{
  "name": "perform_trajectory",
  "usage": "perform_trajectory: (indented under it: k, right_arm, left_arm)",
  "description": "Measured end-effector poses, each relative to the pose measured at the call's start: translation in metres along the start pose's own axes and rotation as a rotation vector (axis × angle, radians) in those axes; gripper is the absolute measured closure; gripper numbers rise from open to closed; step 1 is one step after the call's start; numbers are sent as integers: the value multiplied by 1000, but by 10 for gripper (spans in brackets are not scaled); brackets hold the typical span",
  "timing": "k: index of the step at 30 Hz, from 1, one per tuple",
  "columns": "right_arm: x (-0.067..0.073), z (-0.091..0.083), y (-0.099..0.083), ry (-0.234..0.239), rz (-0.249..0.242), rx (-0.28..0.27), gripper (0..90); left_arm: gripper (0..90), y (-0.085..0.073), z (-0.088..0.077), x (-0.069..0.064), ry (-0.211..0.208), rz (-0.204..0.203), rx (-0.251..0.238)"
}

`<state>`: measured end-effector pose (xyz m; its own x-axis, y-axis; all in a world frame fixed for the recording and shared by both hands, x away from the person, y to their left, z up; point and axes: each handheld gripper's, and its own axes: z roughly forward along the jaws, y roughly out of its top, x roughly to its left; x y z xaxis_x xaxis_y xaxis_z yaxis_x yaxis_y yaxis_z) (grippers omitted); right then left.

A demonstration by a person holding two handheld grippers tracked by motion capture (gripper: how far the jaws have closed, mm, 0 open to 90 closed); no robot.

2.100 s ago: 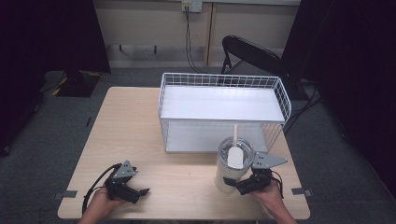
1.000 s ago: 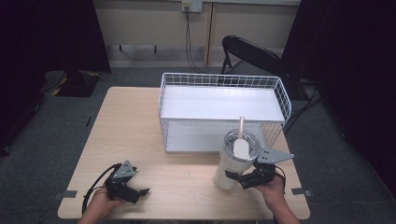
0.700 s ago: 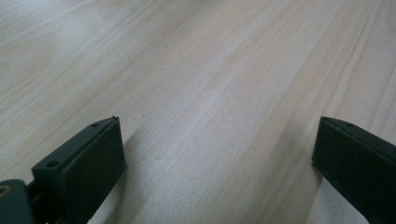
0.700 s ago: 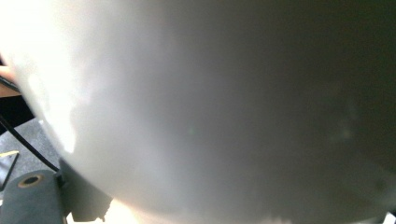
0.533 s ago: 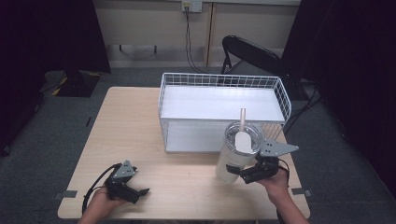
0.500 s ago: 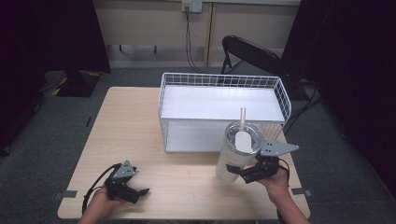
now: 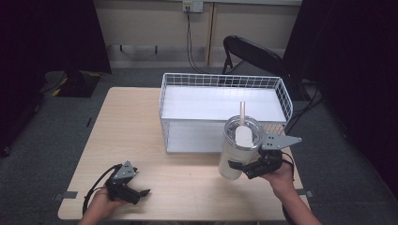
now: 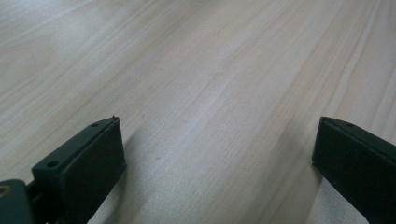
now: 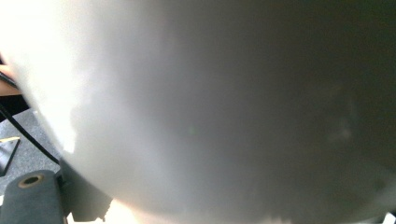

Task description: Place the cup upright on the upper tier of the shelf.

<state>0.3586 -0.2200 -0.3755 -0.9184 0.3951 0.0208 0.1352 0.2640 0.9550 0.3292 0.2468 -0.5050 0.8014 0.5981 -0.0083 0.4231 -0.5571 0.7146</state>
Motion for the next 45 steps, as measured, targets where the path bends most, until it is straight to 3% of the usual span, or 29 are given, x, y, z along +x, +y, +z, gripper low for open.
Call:
perform_trajectory:
  k: [21,45]
  right_arm:
    - [-10,-7,32,15,11,8,101]
    - [-23,-16,67,-4,22,15,101]
  left_arm:
    - [17,0,0,0,1,2,1]
    - [17,0,0,0,2,2,1]
